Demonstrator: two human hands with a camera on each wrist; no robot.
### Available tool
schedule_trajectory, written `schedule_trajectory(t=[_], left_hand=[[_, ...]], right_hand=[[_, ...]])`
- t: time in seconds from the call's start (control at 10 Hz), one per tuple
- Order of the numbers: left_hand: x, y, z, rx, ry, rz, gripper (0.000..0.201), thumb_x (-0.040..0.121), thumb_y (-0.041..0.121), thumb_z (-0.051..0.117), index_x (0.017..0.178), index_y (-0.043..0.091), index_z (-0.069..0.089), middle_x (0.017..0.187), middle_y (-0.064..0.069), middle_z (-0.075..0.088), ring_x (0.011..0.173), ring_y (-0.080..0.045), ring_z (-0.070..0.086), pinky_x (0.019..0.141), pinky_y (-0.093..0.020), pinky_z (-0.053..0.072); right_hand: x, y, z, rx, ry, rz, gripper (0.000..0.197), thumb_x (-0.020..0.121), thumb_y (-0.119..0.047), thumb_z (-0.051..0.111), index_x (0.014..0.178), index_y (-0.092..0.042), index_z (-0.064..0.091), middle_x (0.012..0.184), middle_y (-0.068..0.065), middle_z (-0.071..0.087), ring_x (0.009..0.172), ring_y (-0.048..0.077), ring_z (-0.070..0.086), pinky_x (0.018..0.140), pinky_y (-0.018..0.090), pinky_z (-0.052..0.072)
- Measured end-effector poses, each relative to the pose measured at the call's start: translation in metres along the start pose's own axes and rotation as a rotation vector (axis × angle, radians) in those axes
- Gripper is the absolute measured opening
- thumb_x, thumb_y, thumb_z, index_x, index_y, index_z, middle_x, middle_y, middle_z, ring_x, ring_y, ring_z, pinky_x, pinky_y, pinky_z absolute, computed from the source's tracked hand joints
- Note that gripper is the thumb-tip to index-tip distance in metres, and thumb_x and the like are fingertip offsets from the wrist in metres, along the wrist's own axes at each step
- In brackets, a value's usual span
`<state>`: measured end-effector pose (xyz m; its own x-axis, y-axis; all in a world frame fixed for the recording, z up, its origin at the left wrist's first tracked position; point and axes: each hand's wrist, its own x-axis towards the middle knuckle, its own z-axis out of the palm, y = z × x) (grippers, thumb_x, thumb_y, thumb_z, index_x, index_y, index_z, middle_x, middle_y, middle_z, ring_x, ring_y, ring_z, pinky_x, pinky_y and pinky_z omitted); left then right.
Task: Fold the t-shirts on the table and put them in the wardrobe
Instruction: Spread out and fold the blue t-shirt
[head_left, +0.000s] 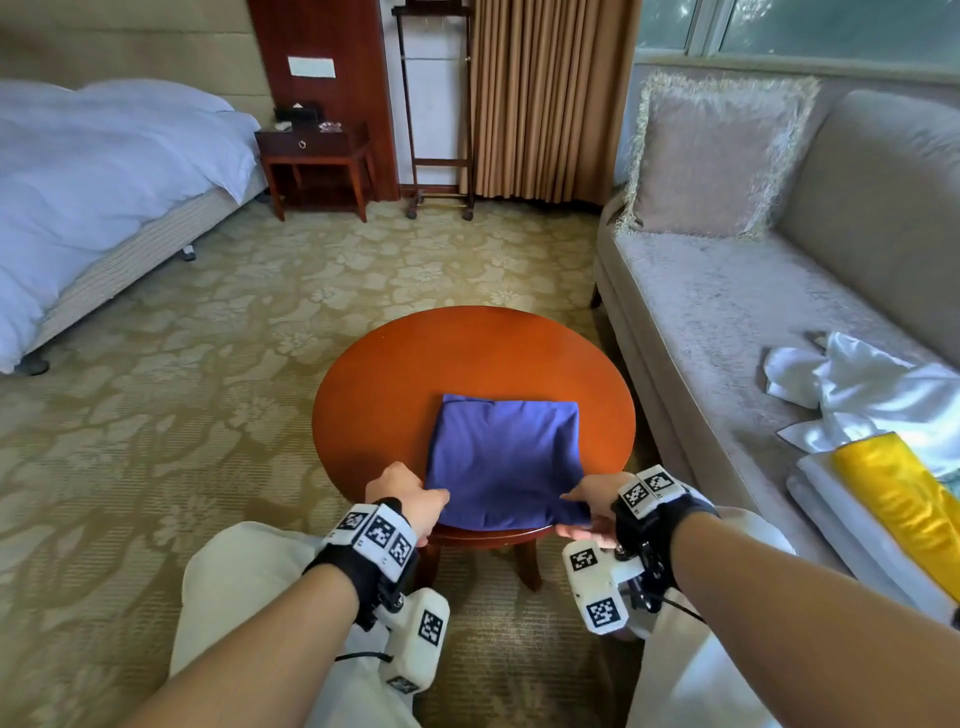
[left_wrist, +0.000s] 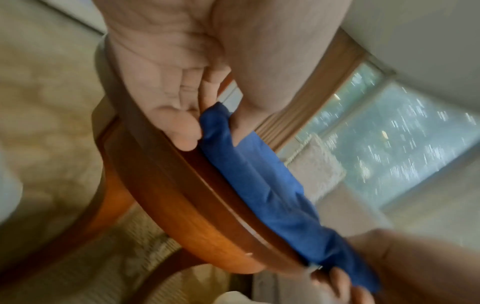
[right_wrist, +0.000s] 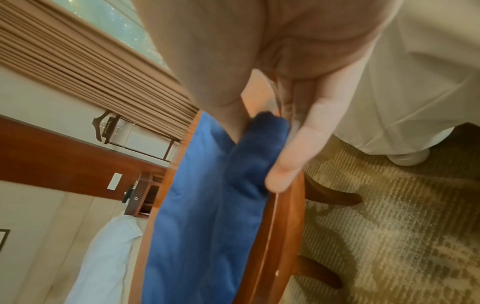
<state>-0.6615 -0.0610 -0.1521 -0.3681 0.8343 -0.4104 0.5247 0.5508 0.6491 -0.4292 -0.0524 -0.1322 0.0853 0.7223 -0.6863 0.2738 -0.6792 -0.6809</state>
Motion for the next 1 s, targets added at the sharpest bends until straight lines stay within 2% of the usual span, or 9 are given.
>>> schedule_trajectory(t=[0.1, 0.2, 0.3, 0.5, 0.6, 0.7, 0.8, 0.9, 1.0], left_hand=[[0.000, -0.003, -0.008, -0.322, -0.062, 0.048, 0.040, 0.081, 0.021, 0.077, 0.110, 0.020, 0.052, 0.085, -0.013, 0.067, 0.054, -0.023, 0.067, 0.045, -0.028, 0.050], [-0.004, -0.003, -0.019, -0.463, -0.169, 0.139, 0.042, 0.085, 0.018, 0.075, 0.118, 0.035, 0.056, 0.093, -0.006, 0.067, 0.063, -0.024, 0.067, 0.047, -0.029, 0.052], [-0.005, -0.003, -0.024, -0.550, -0.260, 0.168, 0.028, 0.086, 0.015, 0.074, 0.111, 0.027, 0.071, 0.106, -0.006, 0.071, 0.066, -0.024, 0.067, 0.051, -0.029, 0.052], [-0.007, 0.001, -0.030, -0.558, -0.355, 0.213, 0.045, 0.085, 0.007, 0.072, 0.121, 0.033, 0.065, 0.108, -0.005, 0.067, 0.071, -0.029, 0.067, 0.051, -0.030, 0.051], [-0.006, 0.003, -0.031, -0.568, -0.387, 0.191, 0.033, 0.087, 0.002, 0.067, 0.113, 0.021, 0.072, 0.106, -0.011, 0.069, 0.068, -0.029, 0.065, 0.049, -0.030, 0.051], [-0.005, 0.003, -0.029, -0.590, -0.391, 0.168, 0.017, 0.087, -0.001, 0.065, 0.100, 0.002, 0.075, 0.097, -0.019, 0.070, 0.066, -0.028, 0.065, 0.053, -0.032, 0.054], [0.001, -0.002, -0.029, -0.659, -0.427, 0.152, 0.022, 0.080, -0.012, 0.067, 0.101, -0.007, 0.071, 0.088, -0.023, 0.066, 0.078, -0.029, 0.068, 0.069, -0.035, 0.059], [0.005, -0.006, -0.031, -0.492, -0.443, 0.244, 0.046, 0.069, -0.023, 0.070, 0.109, 0.000, 0.069, 0.091, -0.022, 0.070, 0.087, -0.024, 0.070, 0.079, -0.028, 0.057], [0.008, -0.005, -0.033, -0.286, -0.340, 0.358, 0.045, 0.067, -0.017, 0.077, 0.099, 0.014, 0.073, 0.079, -0.009, 0.072, 0.076, -0.013, 0.067, 0.071, -0.015, 0.052]], right_hand=[[0.001, -0.005, -0.005, 0.069, -0.001, -0.014, 0.014, 0.092, -0.004, 0.057, 0.080, -0.011, 0.054, 0.083, 0.009, 0.062, 0.063, 0.017, 0.066, 0.046, 0.019, 0.051], [0.003, -0.007, -0.013, 0.177, 0.118, -0.080, 0.025, 0.079, 0.002, 0.067, 0.098, -0.007, 0.053, 0.108, 0.018, 0.056, 0.077, 0.026, 0.062, 0.049, 0.027, 0.055], [-0.007, -0.013, -0.014, 0.193, 0.246, -0.134, 0.055, 0.078, 0.008, 0.064, 0.119, -0.020, 0.040, 0.105, 0.020, 0.056, 0.068, 0.032, 0.063, 0.040, 0.029, 0.050], [-0.009, -0.018, -0.014, 0.349, 0.140, -0.238, 0.038, 0.085, 0.004, 0.063, 0.119, -0.012, 0.062, 0.112, 0.002, 0.069, 0.069, 0.008, 0.065, 0.066, 0.025, 0.054], [0.006, -0.014, -0.024, 0.189, -0.179, -0.403, 0.041, 0.073, 0.011, 0.071, 0.113, 0.005, 0.065, 0.110, -0.013, 0.071, 0.089, -0.020, 0.059, 0.083, 0.007, 0.045], [0.007, -0.014, -0.023, 0.102, 0.021, -0.408, 0.031, 0.078, 0.002, 0.070, 0.109, 0.002, 0.069, 0.104, 0.002, 0.069, 0.100, 0.015, 0.065, 0.072, 0.014, 0.052], [0.009, -0.011, -0.022, 0.316, 0.084, -0.303, 0.017, 0.083, -0.001, 0.067, 0.099, -0.007, 0.067, 0.098, 0.016, 0.065, 0.078, 0.024, 0.065, 0.057, 0.026, 0.056], [0.006, -0.008, -0.026, 0.148, -0.024, -0.420, 0.014, 0.080, -0.006, 0.073, 0.087, -0.018, 0.075, 0.116, 0.010, 0.067, 0.109, 0.015, 0.062, 0.094, 0.024, 0.046], [0.011, -0.005, -0.028, 0.048, 0.035, -0.397, 0.029, 0.064, 0.008, 0.078, 0.083, -0.015, 0.076, 0.103, 0.022, 0.070, 0.084, 0.019, 0.063, 0.075, 0.020, 0.051]])
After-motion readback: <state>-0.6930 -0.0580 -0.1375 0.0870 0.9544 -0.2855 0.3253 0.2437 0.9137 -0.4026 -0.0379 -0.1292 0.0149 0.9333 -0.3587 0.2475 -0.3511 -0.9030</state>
